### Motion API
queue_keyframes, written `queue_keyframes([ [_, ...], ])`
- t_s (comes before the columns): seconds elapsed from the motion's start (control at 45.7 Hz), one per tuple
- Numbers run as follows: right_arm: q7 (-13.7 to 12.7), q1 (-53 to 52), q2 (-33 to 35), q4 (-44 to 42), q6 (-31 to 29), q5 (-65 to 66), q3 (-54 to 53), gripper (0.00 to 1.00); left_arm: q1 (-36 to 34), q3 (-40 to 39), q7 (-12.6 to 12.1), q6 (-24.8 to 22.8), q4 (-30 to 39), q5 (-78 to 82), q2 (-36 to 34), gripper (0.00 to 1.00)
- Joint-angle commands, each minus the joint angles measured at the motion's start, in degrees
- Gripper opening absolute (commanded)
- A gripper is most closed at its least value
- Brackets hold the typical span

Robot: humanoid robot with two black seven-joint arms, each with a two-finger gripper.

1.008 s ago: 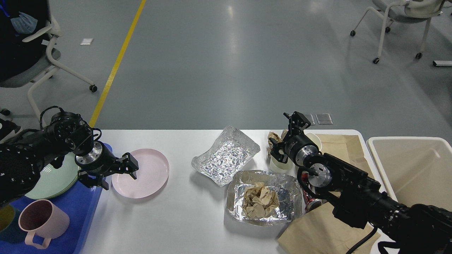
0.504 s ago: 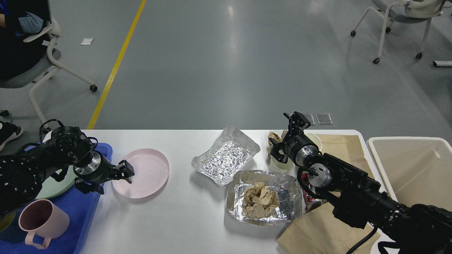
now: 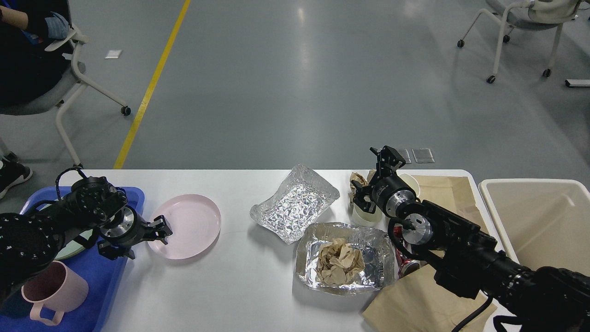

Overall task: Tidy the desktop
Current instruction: 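Grip the pink plate rim with the left gripper and lift it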

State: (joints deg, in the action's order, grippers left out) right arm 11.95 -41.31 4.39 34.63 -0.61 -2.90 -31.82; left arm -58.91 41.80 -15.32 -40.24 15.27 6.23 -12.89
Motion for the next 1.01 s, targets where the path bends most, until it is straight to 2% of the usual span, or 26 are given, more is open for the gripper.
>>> queue_keyframes([
  [0.0, 0.00, 0.00, 0.00, 0.00, 0.00, 0.00, 0.00, 1.00, 0.02, -0.67, -0.15, 0.51, 0.03, 0.01, 0.06, 0.81],
  [0.088, 0.00, 0.00, 0.00, 0.00, 0.00, 0.00, 0.00, 1.00, 0.02, -0.76, -0.06, 0.51, 0.03, 0.01, 0.15, 0.80],
  [0.175, 0.00, 0.00, 0.00, 0.00, 0.00, 0.00, 0.00, 1.00, 0.02, -0.76, -0.06, 0.16, 0.03, 0.01, 0.15, 0.74],
  [0.35, 0.00, 0.00, 0.00, 0.00, 0.00, 0.00, 0.00, 1.00, 0.02, -0.76, -0.06, -2.21, 0.03, 0.10, 0.15, 0.49],
  [0.591, 0.00, 0.00, 0.00, 0.00, 0.00, 0.00, 0.00, 1.00, -0.06, -0.76, -0.15, -4.76, 0.03, 0.10, 0.15, 0.26],
  [0.701, 0.00, 0.00, 0.00, 0.00, 0.00, 0.00, 0.00, 1.00, -0.06, -1.20, -0.15, -6.78, 0.03, 0.10, 0.24, 0.21],
  [0.81, 0.00, 0.00, 0.00, 0.00, 0.00, 0.00, 0.00, 1.00, -0.06, -1.11, -0.23, -11.17, 0.03, 0.18, 0.33, 0.00],
  [0.854, 0.00, 0.00, 0.00, 0.00, 0.00, 0.00, 0.00, 1.00, -0.24, -1.11, -0.15, -12.67, -0.06, 0.10, 0.41, 0.00],
  [0.986, 0.00, 0.00, 0.00, 0.00, 0.00, 0.00, 0.00, 1.00, -0.41, -1.11, -0.15, -12.76, -0.06, 0.10, 0.50, 0.00],
])
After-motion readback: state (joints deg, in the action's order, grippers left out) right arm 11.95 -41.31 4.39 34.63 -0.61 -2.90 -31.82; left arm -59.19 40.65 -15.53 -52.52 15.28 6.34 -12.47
